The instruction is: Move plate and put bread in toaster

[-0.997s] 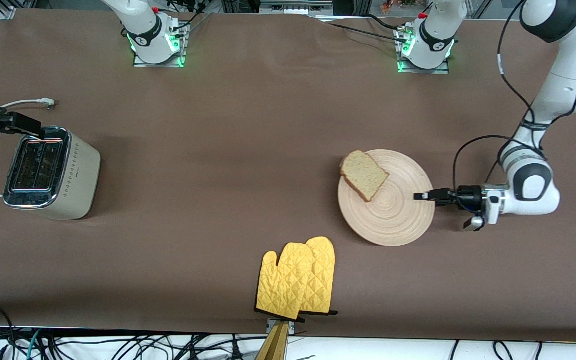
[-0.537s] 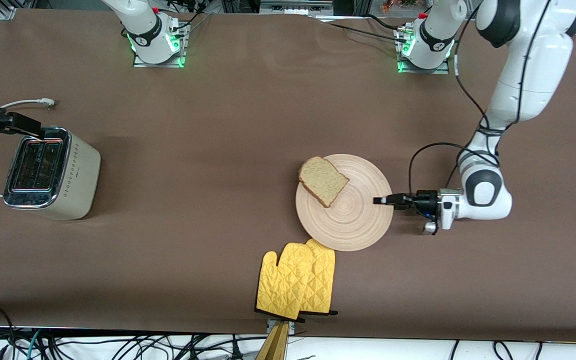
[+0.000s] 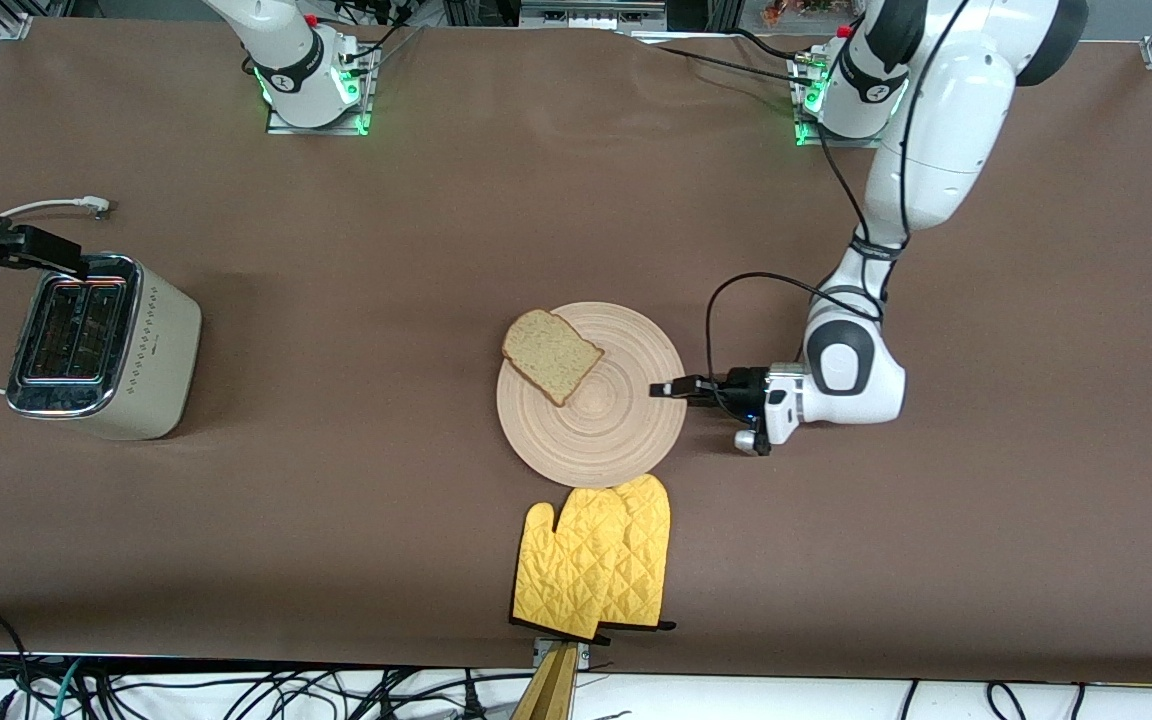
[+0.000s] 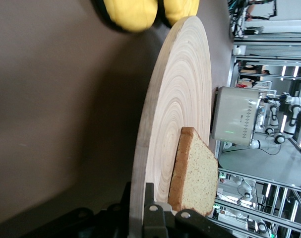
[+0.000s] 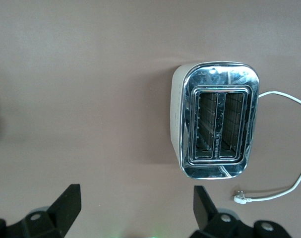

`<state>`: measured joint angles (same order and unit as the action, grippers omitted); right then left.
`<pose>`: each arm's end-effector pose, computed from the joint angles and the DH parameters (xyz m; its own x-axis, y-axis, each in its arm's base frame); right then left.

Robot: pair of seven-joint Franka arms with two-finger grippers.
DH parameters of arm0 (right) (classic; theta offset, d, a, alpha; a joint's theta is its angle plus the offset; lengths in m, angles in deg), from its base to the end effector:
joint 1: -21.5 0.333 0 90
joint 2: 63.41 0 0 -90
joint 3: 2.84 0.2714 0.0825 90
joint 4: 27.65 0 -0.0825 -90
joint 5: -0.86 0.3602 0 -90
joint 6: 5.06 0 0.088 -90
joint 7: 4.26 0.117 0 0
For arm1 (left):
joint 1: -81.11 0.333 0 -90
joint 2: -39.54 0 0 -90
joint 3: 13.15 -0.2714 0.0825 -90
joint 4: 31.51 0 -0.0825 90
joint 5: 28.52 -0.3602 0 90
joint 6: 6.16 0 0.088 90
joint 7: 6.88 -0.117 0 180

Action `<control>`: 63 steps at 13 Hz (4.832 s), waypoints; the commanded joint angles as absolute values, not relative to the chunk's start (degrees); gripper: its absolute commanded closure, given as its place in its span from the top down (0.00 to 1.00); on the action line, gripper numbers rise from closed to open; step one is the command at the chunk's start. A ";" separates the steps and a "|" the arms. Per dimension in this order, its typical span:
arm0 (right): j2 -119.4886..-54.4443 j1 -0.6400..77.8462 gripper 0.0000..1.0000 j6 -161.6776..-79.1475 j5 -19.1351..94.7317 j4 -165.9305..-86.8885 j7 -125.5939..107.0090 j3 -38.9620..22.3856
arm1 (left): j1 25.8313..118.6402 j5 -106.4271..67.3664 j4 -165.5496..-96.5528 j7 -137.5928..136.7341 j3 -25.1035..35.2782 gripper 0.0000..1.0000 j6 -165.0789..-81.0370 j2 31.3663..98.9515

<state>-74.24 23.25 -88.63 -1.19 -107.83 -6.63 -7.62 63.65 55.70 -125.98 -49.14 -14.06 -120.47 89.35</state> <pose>0.5648 -0.0304 0.5333 0.9913 -0.0157 -0.1307 -0.0097 -0.9989 0.0460 0.5614 -0.2404 0.0917 0.9893 -0.0523 -0.1361 0.1032 -0.4085 0.9069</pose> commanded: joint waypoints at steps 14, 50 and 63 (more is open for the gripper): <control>-73.87 23.00 1.00 -88.82 -0.45 -107.90 -7.07 -7.50 | 66.33 54.99 -131.08 -47.14 -24.21 1.00 -110.86 84.64; -81.85 33.19 1.00 -155.75 24.59 -149.73 42.29 14.63 | 84.57 -24.39 -114.48 1.20 -10.22 1.00 -93.17 48.68; -91.36 40.93 0.98 -170.20 24.59 -149.29 51.29 16.76 | 84.10 -26.76 -115.97 0.50 -8.76 1.00 -92.12 47.98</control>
